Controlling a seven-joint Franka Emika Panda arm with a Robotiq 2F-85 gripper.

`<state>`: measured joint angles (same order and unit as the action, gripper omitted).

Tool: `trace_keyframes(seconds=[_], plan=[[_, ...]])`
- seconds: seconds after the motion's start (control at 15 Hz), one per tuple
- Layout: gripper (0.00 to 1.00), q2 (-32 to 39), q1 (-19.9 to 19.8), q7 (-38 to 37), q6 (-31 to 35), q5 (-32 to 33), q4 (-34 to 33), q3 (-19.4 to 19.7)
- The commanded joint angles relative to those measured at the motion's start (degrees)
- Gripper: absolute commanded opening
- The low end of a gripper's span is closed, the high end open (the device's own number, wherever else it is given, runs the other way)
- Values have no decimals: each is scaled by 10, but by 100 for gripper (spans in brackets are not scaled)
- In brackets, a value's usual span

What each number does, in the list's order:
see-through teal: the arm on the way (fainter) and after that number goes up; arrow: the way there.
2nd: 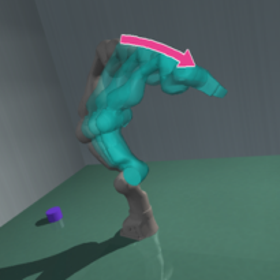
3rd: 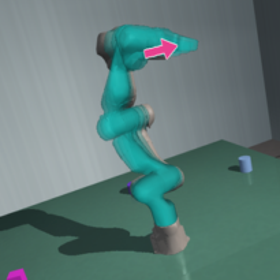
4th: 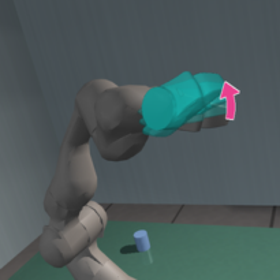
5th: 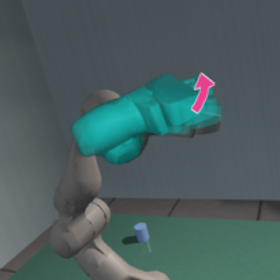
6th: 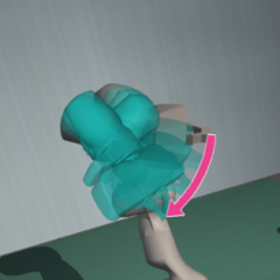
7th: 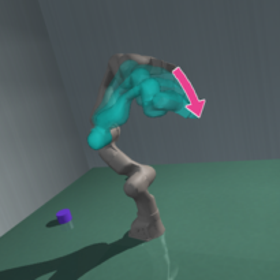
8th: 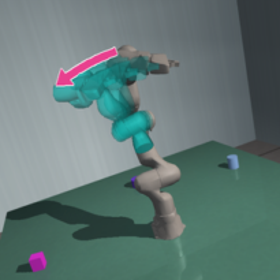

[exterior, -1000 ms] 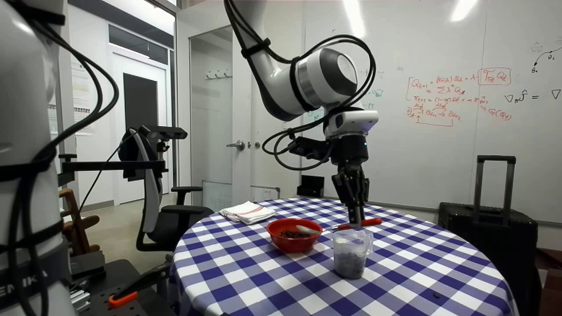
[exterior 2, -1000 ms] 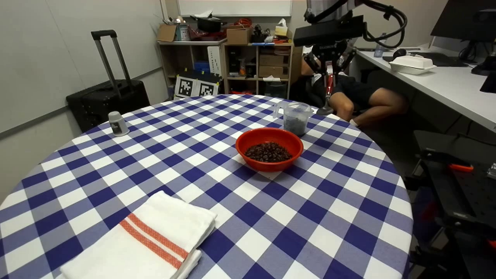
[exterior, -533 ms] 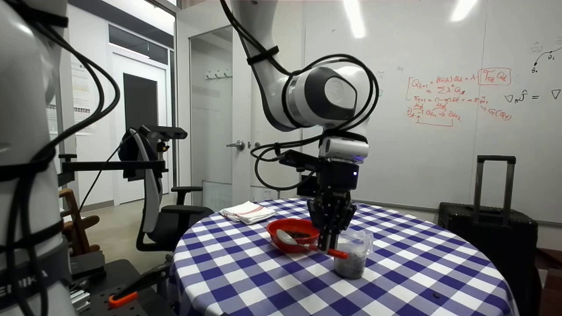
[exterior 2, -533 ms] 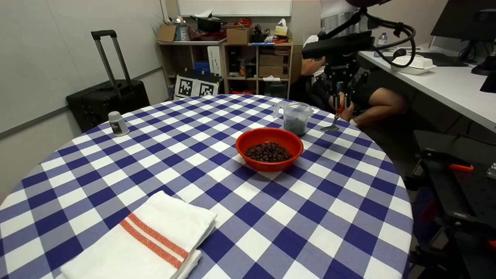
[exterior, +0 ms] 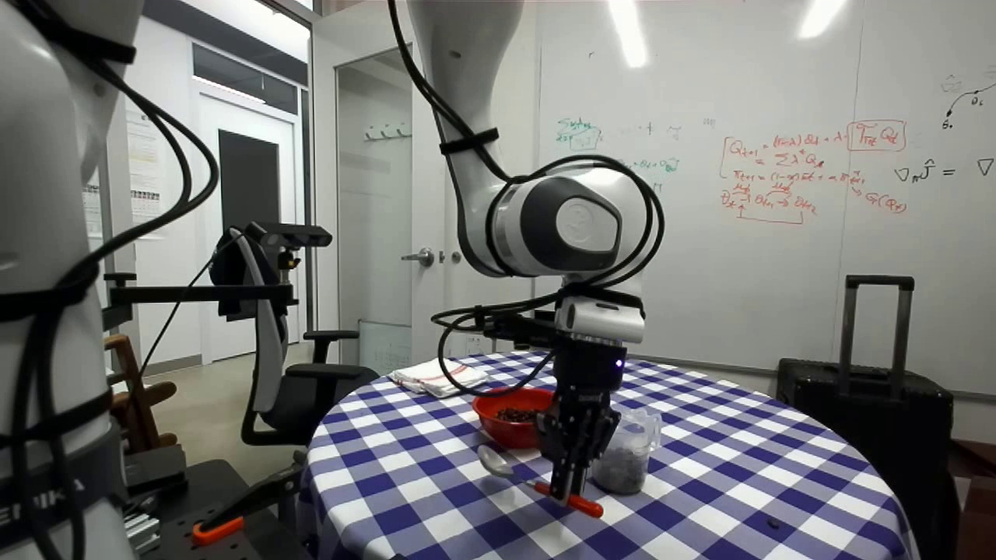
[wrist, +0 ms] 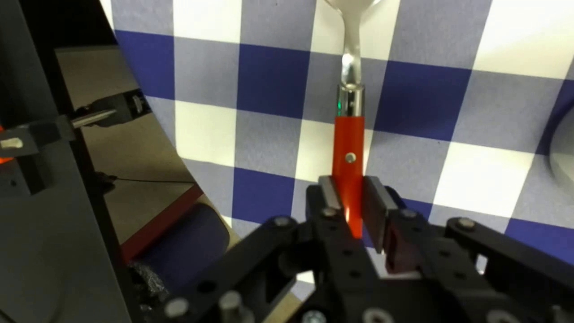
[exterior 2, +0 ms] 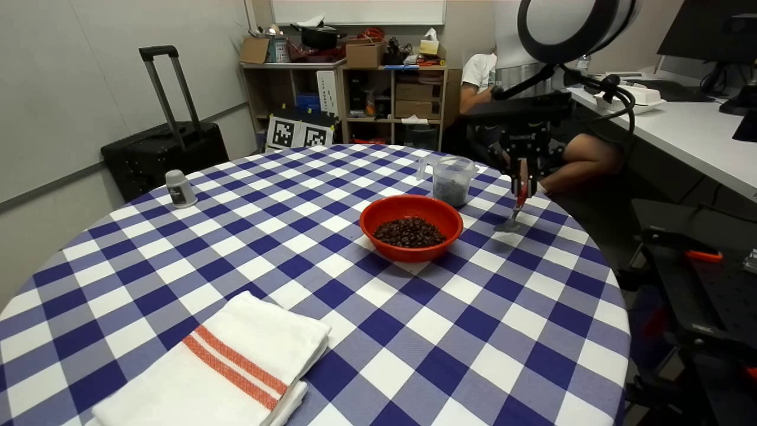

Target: Use the spoon to scoop beams and transfer them to the jug

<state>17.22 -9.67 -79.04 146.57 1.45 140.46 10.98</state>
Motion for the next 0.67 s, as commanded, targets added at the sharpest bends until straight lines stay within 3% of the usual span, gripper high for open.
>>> trace_keyframes(seconds=[0.0, 0.27, 0.33, 0.4, 0.6], plan=[[7, 43, 1, 51, 29, -43, -7, 1], [7, 76, -5, 90, 32, -87, -14, -1], [44, 76, -8, 105, 27, -100, -16, -3], [46, 75, -6, 110, 27, -108, -17, -1], [66, 70, -7, 135, 23, -127, -16, -1]])
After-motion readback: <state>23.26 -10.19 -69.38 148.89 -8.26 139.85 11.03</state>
